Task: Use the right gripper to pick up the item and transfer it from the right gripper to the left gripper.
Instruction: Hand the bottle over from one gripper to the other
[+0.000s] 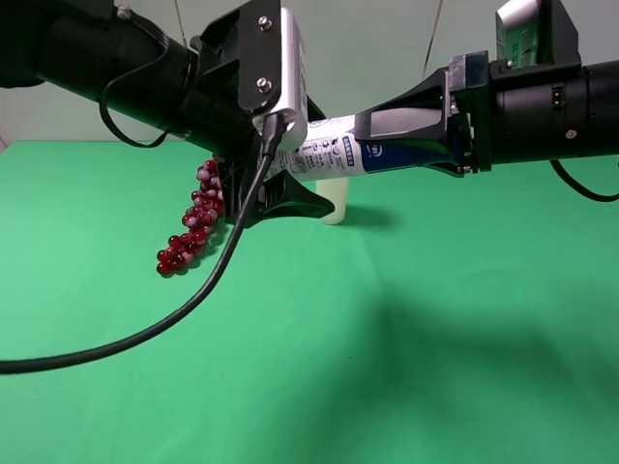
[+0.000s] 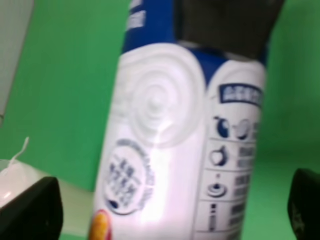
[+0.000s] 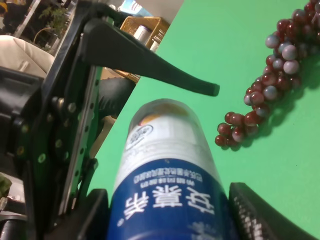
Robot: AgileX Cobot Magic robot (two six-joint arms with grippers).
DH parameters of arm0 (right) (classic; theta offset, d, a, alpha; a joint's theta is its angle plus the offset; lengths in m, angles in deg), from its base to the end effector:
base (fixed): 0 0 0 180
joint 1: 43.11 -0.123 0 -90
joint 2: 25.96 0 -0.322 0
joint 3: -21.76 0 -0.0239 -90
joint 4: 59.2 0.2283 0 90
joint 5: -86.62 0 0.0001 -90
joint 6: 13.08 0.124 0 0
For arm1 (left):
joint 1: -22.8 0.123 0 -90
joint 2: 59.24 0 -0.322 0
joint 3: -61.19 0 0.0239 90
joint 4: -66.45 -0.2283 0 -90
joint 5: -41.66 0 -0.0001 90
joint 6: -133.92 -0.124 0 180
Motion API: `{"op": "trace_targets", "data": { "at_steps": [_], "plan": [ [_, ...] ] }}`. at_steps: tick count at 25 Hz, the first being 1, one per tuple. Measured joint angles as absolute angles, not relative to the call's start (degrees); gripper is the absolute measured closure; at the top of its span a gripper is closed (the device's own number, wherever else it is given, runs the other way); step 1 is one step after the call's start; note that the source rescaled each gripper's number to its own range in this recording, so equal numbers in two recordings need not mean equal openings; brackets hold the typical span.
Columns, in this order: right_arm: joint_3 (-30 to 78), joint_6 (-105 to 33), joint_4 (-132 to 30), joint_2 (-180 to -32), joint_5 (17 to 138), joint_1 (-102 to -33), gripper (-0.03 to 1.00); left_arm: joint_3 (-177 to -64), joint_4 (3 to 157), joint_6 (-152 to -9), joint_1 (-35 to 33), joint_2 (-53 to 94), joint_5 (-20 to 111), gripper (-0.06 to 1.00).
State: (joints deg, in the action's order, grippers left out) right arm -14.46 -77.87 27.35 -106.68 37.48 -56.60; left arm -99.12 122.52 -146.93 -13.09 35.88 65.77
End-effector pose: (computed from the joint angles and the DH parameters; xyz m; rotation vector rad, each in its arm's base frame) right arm 0.2039 0.1452 0.3169 -0.4184 2.1016 1.2442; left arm 0.2482 -0.2316 0.2964 1.6032 1.5297 -0.2792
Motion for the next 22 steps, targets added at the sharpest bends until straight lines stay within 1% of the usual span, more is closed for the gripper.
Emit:
{"op": "trace_targets", "data": {
  "at_steps": [1,3,6,22],
  "plan": [
    [-14.46,-77.87,27.35,-106.68,37.48,-56.60,0.97,-99.12,122.55,-146.93,-13.09,35.88,65.66,0.26],
    [-14.46,-77.87,27.35,-106.68,37.48,-56.60,0.97,-99.12,122.55,-146.93,-13.09,35.88,65.49,0.44],
    [-14.46,-77.93,27.07,-106.68,37.24,-56.60,0.97,-99.17,122.41,-147.24,-13.09,35.88,65.76,0.91],
    [-14.46,-77.93,26.56,-106.68,36.86,-56.60,0.97,-99.17,122.08,-147.92,-13.09,35.88,66.30,0.90]
  ]
}}
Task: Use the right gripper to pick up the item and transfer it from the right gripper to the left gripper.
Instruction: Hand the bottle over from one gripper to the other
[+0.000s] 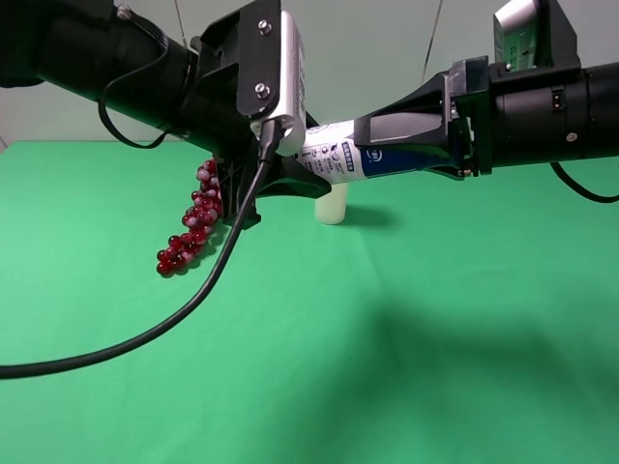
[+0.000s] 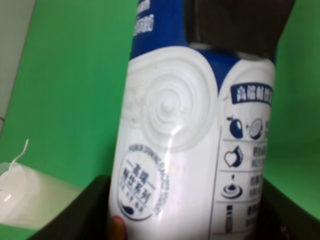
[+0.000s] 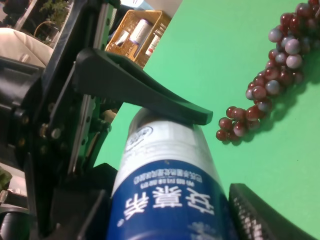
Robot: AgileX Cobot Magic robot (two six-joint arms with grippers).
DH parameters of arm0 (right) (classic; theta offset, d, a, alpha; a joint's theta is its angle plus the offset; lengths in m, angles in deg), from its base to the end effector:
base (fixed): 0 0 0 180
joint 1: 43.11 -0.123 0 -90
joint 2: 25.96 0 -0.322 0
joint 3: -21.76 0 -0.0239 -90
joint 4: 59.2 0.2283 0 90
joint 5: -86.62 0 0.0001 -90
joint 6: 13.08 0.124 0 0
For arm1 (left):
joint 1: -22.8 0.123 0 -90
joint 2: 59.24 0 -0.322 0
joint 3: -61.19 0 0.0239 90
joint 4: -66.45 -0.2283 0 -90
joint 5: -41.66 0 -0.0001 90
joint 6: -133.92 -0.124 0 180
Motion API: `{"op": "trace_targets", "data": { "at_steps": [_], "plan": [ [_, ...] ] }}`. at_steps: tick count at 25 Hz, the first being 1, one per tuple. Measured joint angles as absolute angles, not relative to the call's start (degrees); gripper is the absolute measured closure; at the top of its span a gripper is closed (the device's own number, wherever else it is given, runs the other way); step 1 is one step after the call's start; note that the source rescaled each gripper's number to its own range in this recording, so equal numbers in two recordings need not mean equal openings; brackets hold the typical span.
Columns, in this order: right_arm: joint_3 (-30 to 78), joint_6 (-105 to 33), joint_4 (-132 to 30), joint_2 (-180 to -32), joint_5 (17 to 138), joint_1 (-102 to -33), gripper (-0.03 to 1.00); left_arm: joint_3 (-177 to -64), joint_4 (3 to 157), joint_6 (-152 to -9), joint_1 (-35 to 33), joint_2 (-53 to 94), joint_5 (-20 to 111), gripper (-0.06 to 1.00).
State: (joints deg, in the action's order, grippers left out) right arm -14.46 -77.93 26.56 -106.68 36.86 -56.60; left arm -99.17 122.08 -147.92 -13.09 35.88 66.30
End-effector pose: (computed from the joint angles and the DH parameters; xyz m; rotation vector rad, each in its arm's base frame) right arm 0.2022 0.1456 0.3162 -0.4407 2.1059 1.2447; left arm 0.2472 -0.2317 0.2961 1.6283 1.5102 -0.2724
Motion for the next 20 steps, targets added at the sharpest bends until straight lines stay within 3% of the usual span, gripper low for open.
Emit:
{"op": "trace_targets", "data": {
  "at_steps": [12,13,15,17,20],
  "plan": [
    [-14.46,-77.81,26.53,-106.68,36.86,-56.60,0.97,-99.17,122.08,-147.99,-13.09,35.88,66.30,0.90],
    [-14.46,-77.76,26.75,-106.68,36.95,-56.60,0.91,-99.17,122.36,-147.85,-13.09,35.88,66.39,0.91],
    [-14.46,-77.76,27.92,-106.68,36.75,-56.60,0.69,-99.17,122.41,-147.55,-13.09,35.94,66.44,0.94],
    [-14.46,-77.76,28.52,-106.68,36.74,-56.60,0.39,-99.12,122.30,-147.53,-13.15,36.11,66.44,0.94],
    [-14.46,-77.76,28.68,-106.57,37.03,-56.60,0.12,-99.12,122.30,-147.45,-13.15,36.18,66.72,0.94]
  ]
}}
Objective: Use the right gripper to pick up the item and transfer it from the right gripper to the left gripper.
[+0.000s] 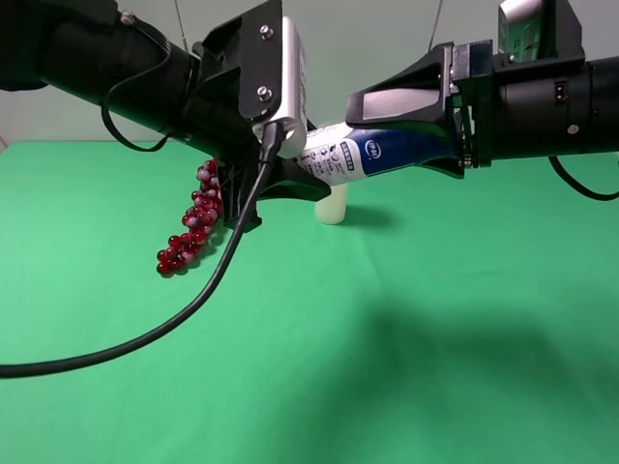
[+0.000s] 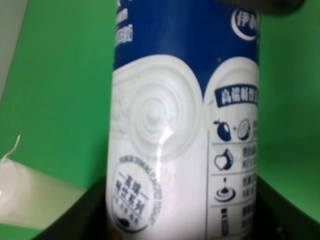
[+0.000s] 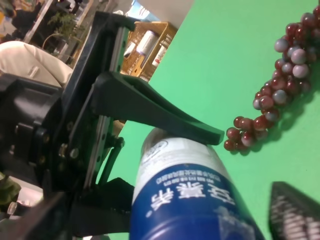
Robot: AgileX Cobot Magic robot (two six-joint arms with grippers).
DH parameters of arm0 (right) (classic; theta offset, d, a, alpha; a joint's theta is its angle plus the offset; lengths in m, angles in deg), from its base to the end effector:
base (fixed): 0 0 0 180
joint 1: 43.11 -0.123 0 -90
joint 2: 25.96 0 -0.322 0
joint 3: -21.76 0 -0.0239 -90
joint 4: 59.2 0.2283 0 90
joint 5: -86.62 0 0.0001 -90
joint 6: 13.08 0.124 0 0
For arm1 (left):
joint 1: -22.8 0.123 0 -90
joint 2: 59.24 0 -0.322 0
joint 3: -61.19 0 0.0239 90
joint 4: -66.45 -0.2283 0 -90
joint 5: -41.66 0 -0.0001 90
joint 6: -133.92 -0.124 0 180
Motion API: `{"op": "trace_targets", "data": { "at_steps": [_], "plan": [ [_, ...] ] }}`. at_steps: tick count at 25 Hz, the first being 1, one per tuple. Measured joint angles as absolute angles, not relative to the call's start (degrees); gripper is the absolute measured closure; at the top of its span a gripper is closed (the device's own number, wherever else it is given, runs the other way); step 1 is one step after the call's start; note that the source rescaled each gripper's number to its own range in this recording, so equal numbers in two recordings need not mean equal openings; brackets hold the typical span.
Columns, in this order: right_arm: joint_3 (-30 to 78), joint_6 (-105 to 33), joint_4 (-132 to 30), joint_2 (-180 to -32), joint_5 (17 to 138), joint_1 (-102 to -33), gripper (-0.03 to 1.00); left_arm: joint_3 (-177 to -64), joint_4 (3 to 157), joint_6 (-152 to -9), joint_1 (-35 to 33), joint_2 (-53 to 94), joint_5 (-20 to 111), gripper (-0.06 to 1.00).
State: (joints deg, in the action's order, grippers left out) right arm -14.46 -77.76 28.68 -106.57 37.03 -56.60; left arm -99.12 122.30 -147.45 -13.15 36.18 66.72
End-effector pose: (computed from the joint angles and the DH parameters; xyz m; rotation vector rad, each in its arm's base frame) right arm 0.2036 0.1459 0.3196 -0.3998 2.0888 1.2691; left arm 0.2468 -0.2328 0.2939 1.6282 1.5227 -0.2888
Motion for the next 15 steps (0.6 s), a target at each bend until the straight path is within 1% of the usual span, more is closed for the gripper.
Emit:
{"op": "trace_targets", "data": {
  "at_steps": [1,2,4,8,15],
  "plan": [
    [-14.46,-77.76,28.68,-106.50,37.24,-56.60,0.06,-99.12,122.24,-147.45,-13.15,36.18,66.85,0.94],
    [-14.46,-77.86,28.72,-106.20,37.62,-56.60,0.03,-99.12,122.24,-147.45,-13.15,36.18,66.97,0.94],
    [-14.46,-78.44,28.72,-105.33,39.11,-56.60,-0.01,-99.12,122.12,-147.45,-13.15,36.18,67.59,0.94],
    [-14.46,-79.30,28.72,-102.15,42.60,-56.60,-0.03,-99.12,122.05,-147.41,-13.15,36.18,67.77,0.94],
    [-14.46,-79.43,26.95,-96.40,51.50,-56.60,-0.03,-99.12,122.01,-147.41,-13.15,36.18,67.77,0.94]
  ]
}}
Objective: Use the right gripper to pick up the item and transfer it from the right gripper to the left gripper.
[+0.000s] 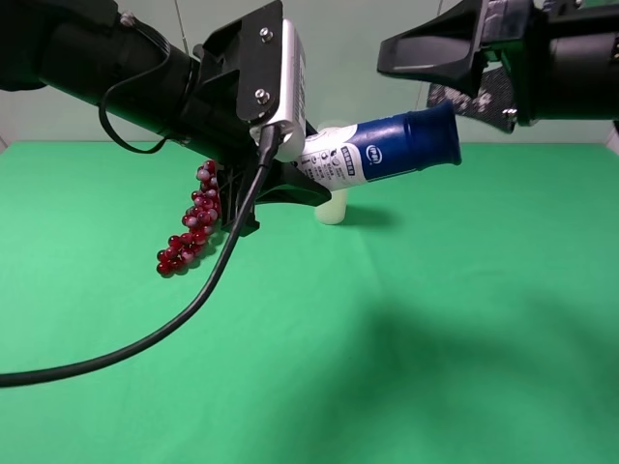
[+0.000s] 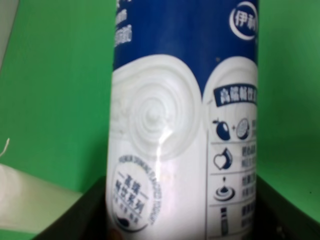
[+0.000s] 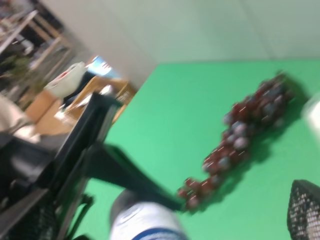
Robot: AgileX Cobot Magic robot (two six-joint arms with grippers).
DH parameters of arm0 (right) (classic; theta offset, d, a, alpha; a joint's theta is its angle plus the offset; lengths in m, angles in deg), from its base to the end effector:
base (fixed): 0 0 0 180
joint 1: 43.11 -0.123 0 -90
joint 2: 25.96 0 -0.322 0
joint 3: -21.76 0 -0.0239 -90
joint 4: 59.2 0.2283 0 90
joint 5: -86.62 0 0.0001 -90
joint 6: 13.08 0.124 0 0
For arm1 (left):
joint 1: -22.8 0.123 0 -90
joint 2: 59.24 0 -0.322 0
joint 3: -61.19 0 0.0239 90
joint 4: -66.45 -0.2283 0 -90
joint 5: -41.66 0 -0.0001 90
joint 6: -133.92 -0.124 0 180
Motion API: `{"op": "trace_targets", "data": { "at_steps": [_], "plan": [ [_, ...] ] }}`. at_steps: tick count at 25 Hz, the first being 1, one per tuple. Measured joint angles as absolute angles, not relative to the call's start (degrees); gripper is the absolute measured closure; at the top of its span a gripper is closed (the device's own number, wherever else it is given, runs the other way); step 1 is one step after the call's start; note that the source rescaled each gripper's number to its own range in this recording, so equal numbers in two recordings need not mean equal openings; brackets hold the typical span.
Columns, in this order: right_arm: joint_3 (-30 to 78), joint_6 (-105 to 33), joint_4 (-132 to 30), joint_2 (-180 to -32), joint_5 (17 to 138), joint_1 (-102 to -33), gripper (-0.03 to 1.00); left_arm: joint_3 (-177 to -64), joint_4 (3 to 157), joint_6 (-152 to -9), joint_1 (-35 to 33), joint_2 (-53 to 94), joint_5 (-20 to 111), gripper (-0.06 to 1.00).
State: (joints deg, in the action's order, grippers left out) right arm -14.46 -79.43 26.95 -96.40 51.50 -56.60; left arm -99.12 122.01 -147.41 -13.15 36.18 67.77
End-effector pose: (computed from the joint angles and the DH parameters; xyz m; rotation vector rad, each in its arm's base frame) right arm 0.1910 0.1191 0.3502 -0.3365 1.9329 0.9591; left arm 0.2447 -0.2331 0.2931 1.6448 1.5198 -0.3027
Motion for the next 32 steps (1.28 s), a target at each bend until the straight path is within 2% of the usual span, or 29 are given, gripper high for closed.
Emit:
{"op": "trace_targets", "data": {
  "at_steps": [9,17,27,32],
  "plan": [
    [-14.46,-76.96,16.93,-89.25,61.99,-56.60,-0.03,-99.12,121.99,-147.41,-13.15,36.18,67.94,0.94],
    [-14.46,-64.16,-1.95,-83.09,66.71,-56.60,-0.03,-99.12,121.99,-147.41,-13.15,36.18,68.01,0.94],
    [-14.46,-30.88,-39.16,-75.51,59.12,-56.60,-0.03,-99.12,121.99,-147.41,-13.15,36.18,68.19,0.94],
    [-14.46,-21.78,-50.49,-70.01,50.69,-56.60,-0.03,-99.12,121.99,-147.41,-13.15,36.18,68.19,0.94]
  ]
}}
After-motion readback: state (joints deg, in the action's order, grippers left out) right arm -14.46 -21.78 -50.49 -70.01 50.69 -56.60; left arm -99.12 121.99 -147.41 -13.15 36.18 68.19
